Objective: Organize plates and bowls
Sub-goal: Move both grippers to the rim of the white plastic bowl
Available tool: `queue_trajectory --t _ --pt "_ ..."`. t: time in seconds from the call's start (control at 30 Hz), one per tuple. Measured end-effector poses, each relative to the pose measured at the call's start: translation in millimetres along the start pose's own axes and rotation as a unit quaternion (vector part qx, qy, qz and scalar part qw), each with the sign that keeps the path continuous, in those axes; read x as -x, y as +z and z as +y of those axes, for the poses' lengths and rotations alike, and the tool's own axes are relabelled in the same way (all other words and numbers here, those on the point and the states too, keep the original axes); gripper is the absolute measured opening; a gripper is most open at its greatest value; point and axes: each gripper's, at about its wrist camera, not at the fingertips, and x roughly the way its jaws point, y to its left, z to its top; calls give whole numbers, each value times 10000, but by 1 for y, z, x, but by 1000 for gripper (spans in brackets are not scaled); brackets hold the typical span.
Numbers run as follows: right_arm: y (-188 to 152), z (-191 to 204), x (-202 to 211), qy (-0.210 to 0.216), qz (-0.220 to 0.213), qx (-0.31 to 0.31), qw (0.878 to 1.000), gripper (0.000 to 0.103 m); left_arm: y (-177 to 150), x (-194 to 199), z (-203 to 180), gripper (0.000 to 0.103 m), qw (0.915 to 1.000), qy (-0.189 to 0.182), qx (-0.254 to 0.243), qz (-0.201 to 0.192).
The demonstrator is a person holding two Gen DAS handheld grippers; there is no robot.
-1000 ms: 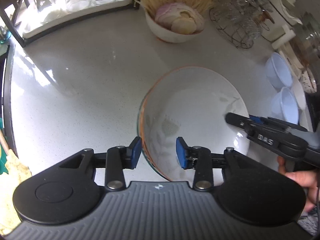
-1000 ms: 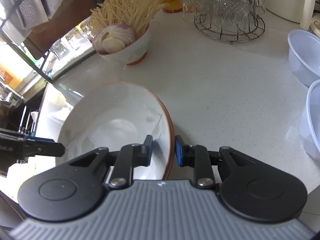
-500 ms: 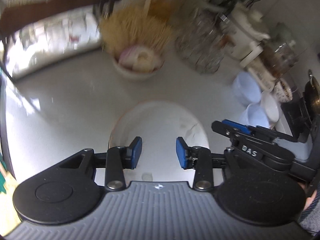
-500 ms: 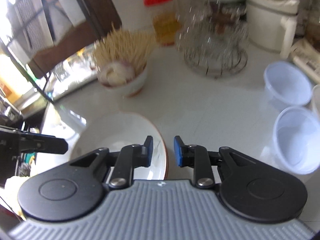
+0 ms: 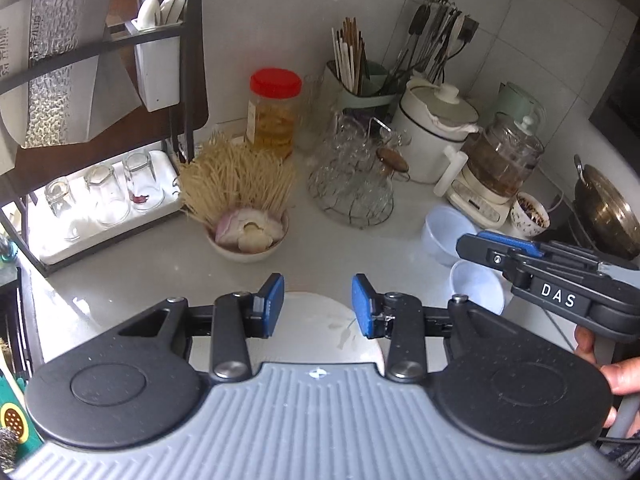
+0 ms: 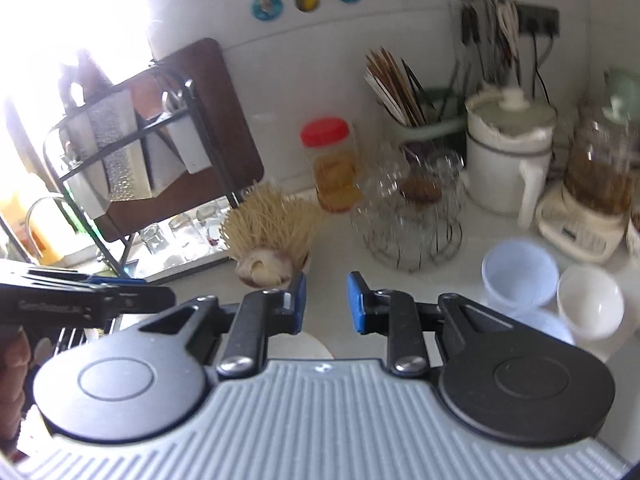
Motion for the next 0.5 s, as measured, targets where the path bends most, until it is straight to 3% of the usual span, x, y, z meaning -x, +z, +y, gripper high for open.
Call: queue_trajectory --t 0.23,0.5 --pt "7 -29 19 131 -193 65 9997 27 5 -11 -37 42 9994 171 245 -169" --pt "2 -92 44 12 -233 105 9997 27 7 -32 -100 42 9976 290 566 -284"
